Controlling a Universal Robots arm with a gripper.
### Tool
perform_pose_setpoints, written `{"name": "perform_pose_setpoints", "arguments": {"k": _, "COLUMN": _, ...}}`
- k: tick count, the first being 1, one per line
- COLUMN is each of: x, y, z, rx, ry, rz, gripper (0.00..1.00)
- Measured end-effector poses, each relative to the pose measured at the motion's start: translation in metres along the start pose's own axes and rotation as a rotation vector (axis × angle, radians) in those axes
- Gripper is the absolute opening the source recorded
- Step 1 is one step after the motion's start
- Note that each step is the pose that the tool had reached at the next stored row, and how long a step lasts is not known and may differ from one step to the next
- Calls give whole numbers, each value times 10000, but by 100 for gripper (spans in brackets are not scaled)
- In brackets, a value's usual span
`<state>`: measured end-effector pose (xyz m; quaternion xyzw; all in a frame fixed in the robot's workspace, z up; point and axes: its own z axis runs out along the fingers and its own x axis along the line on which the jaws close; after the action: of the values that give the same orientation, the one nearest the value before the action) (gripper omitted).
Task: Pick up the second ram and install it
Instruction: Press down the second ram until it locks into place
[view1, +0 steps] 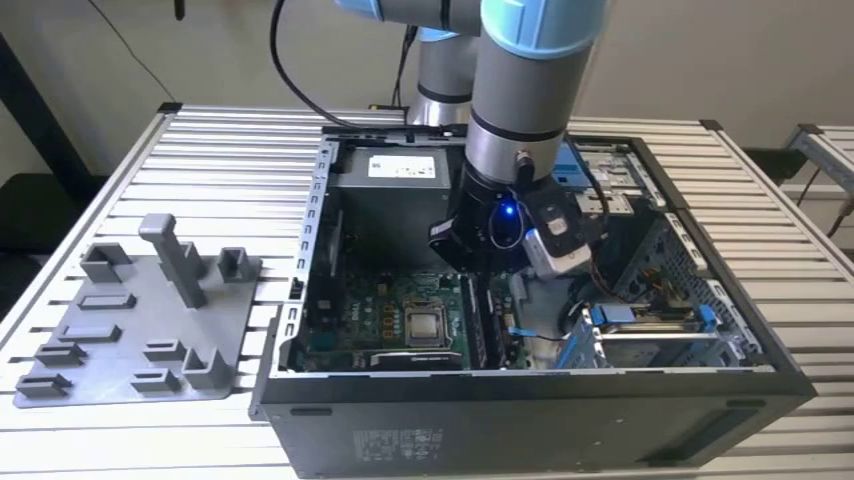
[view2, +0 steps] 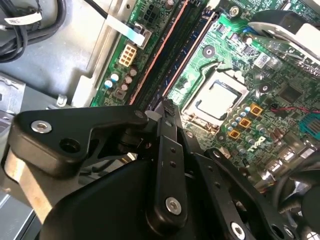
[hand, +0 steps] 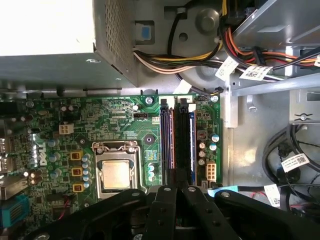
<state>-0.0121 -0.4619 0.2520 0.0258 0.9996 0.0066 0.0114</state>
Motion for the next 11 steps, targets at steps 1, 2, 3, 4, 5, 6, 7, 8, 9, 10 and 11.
{"name": "perform_pose_setpoints", "arguments": {"k": 1, "x": 0, "y": 0, "z": -3, "rx": 1, "ry": 0, "rz": 0, "gripper": 11}}
{"name": "perform_pose_setpoints", "arguments": {"k": 2, "x": 0, "y": 0, "z": -5, "rx": 0, "ry": 0, "rz": 0, "gripper": 11}}
{"name": "perform_pose_setpoints", "arguments": {"k": 3, "x": 0, "y": 0, "z": -8, "rx": 0, "ry": 0, "rz": 0, "gripper": 11}}
{"name": "perform_pose_setpoints", "arguments": {"k": 4, "x": 0, "y": 0, "z": -11, "rx": 1, "ry": 0, "rz": 0, "gripper": 11}}
{"name": "perform_pose_setpoints", "arguments": {"k": 5, "x": 0, "y": 0, "z": -13, "rx": 0, "ry": 0, "rz": 0, "gripper": 11}}
{"name": "perform_pose_setpoints", "arguments": {"k": 6, "x": 0, "y": 0, "z": -16, "rx": 0, "ry": 0, "rz": 0, "gripper": 11}}
{"name": "perform_pose_setpoints", "arguments": {"k": 7, "x": 0, "y": 0, "z": -19, "rx": 0, "ry": 0, "rz": 0, "gripper": 11}}
{"name": "perform_pose_setpoints", "arguments": {"k": 8, "x": -1, "y": 0, "z": -21, "rx": 0, "ry": 0, "rz": 0, "gripper": 11}}
{"name": "perform_pose_setpoints", "arguments": {"k": 9, "x": -1, "y": 0, "z": -24, "rx": 1, "ry": 0, "rz": 0, "gripper": 11}}
{"name": "perform_pose_setpoints", "arguments": {"k": 10, "x": -1, "y": 0, "z": -25, "rx": 0, "ry": 0, "rz": 0, "gripper": 11}}
{"name": "perform_pose_setpoints", "arguments": {"k": 11, "x": -1, "y": 0, "z": -25, "rx": -2, "ry": 0, "rz": -7, "gripper": 11}}
